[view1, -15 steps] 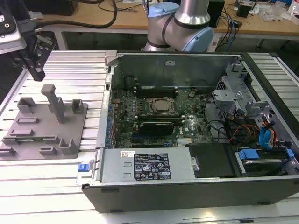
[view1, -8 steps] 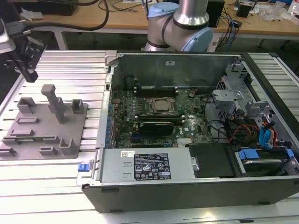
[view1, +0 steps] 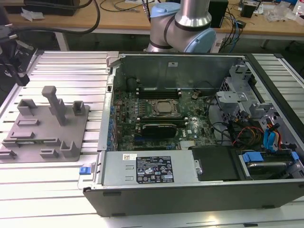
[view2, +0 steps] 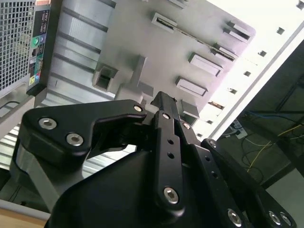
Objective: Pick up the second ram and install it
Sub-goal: 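Reach for the second ram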
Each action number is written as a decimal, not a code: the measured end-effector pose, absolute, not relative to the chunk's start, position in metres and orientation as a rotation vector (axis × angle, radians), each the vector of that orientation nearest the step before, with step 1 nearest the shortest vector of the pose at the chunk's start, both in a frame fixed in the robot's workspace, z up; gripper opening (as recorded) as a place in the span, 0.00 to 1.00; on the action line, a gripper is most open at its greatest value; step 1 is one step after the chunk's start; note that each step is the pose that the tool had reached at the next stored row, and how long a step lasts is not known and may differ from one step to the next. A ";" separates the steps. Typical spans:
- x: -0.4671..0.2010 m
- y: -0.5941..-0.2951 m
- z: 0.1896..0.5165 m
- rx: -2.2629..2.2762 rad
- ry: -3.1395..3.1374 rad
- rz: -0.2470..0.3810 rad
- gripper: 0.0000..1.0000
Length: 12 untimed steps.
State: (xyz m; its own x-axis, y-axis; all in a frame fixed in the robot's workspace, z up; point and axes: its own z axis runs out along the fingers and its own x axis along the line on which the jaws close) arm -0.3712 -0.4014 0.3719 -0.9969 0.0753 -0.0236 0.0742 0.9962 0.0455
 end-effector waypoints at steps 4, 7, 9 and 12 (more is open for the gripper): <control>-0.378 -0.404 0.366 0.117 3.113 0.070 0.08; -0.382 -0.405 0.363 0.117 3.113 0.069 0.08; -0.385 -0.405 0.361 0.116 3.113 0.070 0.08; -0.393 -0.406 0.357 0.117 3.113 0.070 0.08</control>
